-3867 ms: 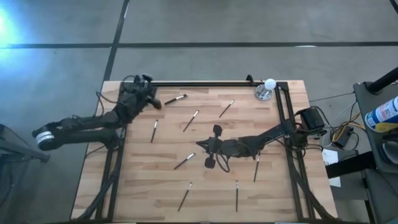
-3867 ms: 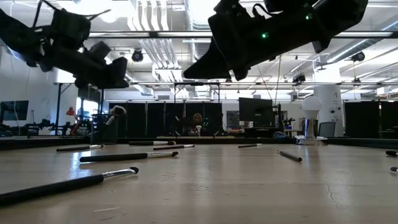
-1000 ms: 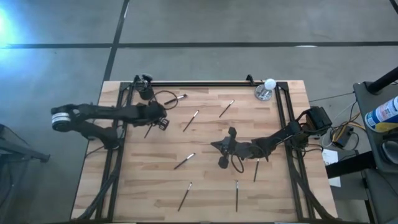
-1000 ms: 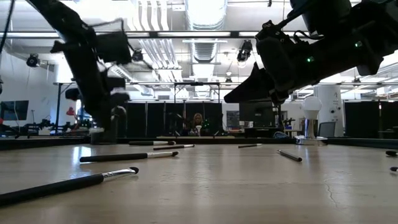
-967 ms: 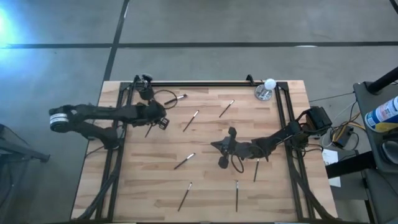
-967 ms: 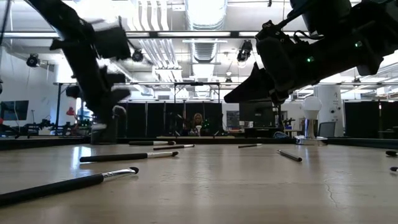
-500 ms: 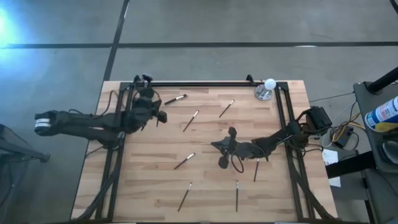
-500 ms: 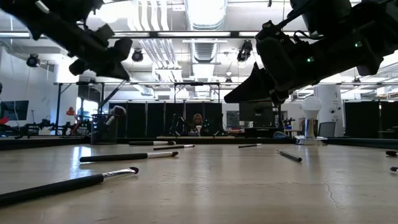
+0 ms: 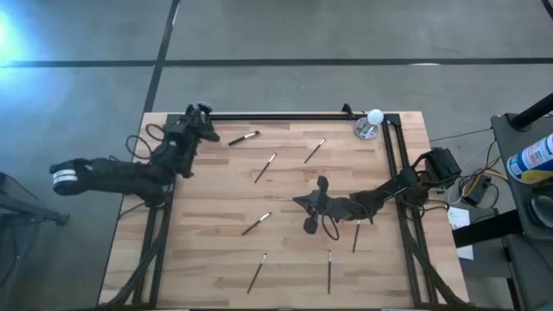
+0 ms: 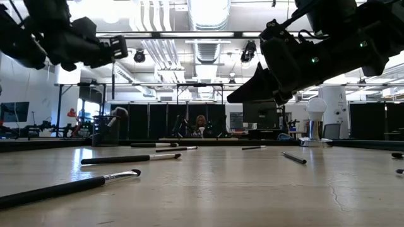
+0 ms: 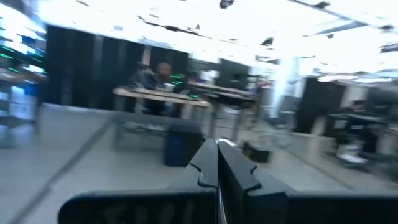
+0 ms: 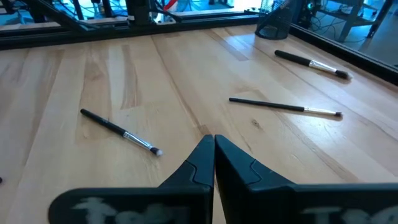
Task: Pick & Place Makeup Supplies
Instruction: Put the makeup brush into the makeup holder
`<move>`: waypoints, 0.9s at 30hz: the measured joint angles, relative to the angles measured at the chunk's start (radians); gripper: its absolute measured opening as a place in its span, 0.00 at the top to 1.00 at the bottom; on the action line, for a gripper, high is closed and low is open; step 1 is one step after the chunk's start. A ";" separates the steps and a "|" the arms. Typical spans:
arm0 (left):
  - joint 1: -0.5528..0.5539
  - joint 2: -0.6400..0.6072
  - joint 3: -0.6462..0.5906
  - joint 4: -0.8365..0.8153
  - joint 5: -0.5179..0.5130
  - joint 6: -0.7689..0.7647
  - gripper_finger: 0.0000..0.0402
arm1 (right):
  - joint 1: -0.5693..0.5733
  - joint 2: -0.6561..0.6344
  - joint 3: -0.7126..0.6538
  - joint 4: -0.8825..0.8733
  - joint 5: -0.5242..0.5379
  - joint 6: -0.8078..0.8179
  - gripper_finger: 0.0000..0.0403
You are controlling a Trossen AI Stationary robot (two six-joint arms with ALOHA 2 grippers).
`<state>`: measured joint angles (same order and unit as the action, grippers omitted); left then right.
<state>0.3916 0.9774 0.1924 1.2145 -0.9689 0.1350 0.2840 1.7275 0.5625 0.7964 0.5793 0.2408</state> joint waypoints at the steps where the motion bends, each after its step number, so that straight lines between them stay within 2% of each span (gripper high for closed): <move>1: 0.034 0.007 0.006 -0.004 0.006 0.005 1.00 | 0.000 0.000 0.000 0.004 0.000 -0.007 0.98; 6: 0.199 0.063 0.039 -0.008 0.075 0.011 1.00 | -0.001 0.000 0.000 0.024 0.000 -0.025 0.98; 12: 0.379 0.148 0.063 -0.009 0.151 0.022 1.00 | -0.001 0.000 0.001 0.064 0.000 -0.124 0.98; 16: 0.433 0.237 0.093 0.036 0.242 0.006 1.00 | -0.004 0.000 0.015 0.070 0.000 -0.208 0.98; 21: 0.467 0.373 0.113 0.147 0.245 0.015 1.00 | -0.006 0.000 0.030 0.073 -0.002 -0.254 0.98; 27: 0.473 0.507 0.092 0.318 0.226 0.106 1.00 | -0.006 0.000 0.035 0.075 -0.002 -0.278 0.98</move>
<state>0.8642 1.4847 0.2841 1.5328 -0.7430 0.2414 0.2783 1.7275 0.5977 0.8709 0.5771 -0.0368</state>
